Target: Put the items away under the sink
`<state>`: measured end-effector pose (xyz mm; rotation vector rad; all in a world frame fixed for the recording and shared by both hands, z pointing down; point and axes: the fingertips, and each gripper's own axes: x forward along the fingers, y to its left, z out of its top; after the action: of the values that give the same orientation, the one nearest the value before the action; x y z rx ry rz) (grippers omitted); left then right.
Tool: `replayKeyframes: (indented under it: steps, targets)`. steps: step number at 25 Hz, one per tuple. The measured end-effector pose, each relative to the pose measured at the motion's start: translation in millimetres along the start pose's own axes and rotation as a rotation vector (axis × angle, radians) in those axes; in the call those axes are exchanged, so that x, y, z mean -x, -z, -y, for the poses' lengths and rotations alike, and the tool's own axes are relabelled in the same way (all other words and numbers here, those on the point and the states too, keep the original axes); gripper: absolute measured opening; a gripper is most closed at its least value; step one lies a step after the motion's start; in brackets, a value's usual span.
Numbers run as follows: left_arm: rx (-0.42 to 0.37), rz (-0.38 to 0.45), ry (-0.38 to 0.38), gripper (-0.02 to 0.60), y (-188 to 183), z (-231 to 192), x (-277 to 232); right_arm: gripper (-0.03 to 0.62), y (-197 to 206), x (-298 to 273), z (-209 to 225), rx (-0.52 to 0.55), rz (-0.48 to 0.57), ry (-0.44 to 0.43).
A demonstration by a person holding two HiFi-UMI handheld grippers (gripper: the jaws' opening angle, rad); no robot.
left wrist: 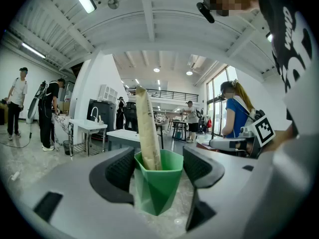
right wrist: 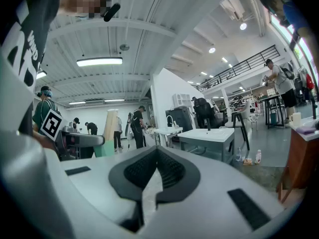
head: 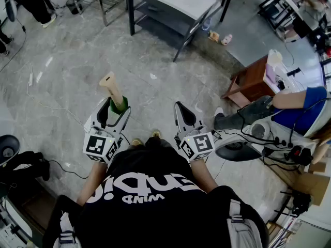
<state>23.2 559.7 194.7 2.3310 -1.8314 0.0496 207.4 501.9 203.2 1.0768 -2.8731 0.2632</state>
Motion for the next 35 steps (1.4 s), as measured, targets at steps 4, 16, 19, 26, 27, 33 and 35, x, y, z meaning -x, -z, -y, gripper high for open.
replayKeyframes:
  steps: [4,16,19,26,27,33,35]
  targets:
    - [-0.005,0.003,-0.004,0.322,0.3,-2.8,0.9,0.018,1.3,-0.9,-2.1,0.001,0.003,0.000]
    - [0.004,0.003,-0.002,0.322,1.9,-12.1,14.7,0.018,-0.9,5.0,-21.6,-0.038,0.013,-0.009]
    - [0.007,0.013,0.020,0.322,-3.0,-14.3,17.5,0.018,-0.3,6.2,-27.5,-0.036,0.015,-0.003]
    - [-0.004,0.001,0.042,0.322,6.2,-30.1,5.6,0.018,17.2,-8.2,-25.2,-0.064,0.003,0.023]
    - [-0.006,-0.004,0.043,0.322,8.4,-33.9,1.4,0.018,18.8,-14.6,-23.5,-0.067,0.003,0.021]
    - [-0.007,-0.004,0.046,0.322,6.7,-63.6,-41.8,0.018,16.6,-65.2,-2.1,-0.058,0.009,0.007]
    - [-0.008,-0.002,0.048,0.322,-0.6,-77.5,-59.4,0.018,10.1,-86.4,6.5,-0.057,0.008,0.005]
